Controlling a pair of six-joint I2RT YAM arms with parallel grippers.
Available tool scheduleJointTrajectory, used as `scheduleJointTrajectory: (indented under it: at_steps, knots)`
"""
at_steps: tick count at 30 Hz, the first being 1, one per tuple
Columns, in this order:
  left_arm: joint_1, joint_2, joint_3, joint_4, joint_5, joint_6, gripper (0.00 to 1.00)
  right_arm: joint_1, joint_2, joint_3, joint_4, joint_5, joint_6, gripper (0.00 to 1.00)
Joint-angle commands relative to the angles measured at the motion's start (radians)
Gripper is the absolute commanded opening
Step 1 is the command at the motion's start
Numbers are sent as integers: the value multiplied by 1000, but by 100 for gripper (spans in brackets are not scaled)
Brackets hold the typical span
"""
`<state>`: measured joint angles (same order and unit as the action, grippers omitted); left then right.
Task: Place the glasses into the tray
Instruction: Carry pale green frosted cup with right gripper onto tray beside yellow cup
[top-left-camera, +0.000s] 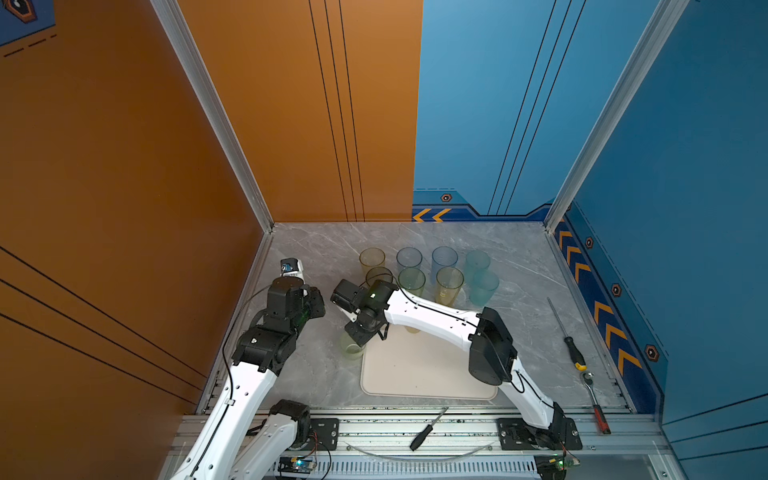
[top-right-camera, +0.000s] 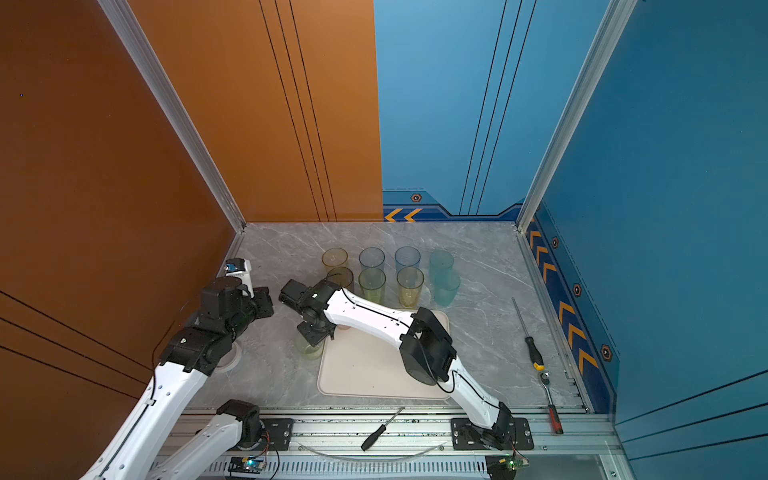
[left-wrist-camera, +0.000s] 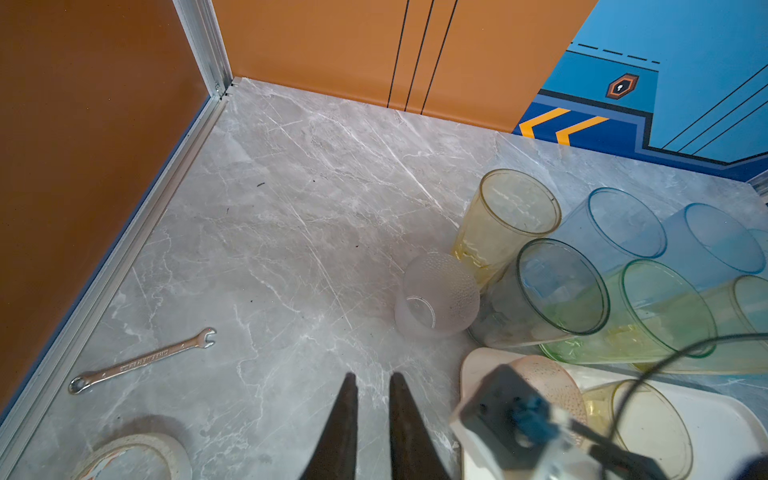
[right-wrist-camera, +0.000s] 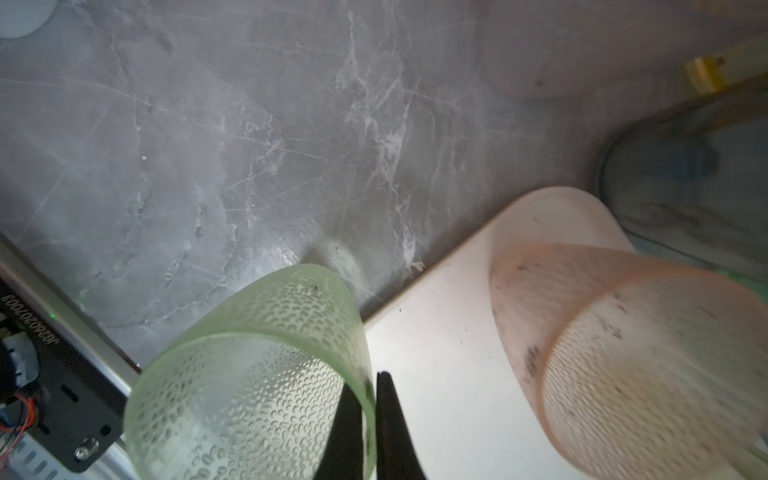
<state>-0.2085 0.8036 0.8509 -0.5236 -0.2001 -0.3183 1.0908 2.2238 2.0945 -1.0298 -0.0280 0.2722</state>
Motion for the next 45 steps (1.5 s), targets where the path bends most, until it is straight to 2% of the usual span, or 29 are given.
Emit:
scheduleJointTrajectory:
  at_steps: [1, 7, 11, 18, 26, 45]
  knots:
    - [14, 6, -14, -15, 25, 16, 17, -41, -197, -77, 81, 35, -11, 0]
    - [20, 37, -9, -15, 45, 12, 17, -124, -428, -283, 91, 155, 6, 0]
    - [20, 72, 1, -16, 69, 8, 17, -194, -563, -449, 87, 191, 34, 0]
    - [21, 160, 25, -21, 81, 7, 17, -299, -693, -630, 38, 220, 64, 0]
    - [20, 248, 49, -19, 117, 4, 17, -365, -646, -687, 37, 209, 59, 0]
    - [19, 305, 83, -23, 140, 14, 22, -463, -520, -715, 52, 164, 37, 0]
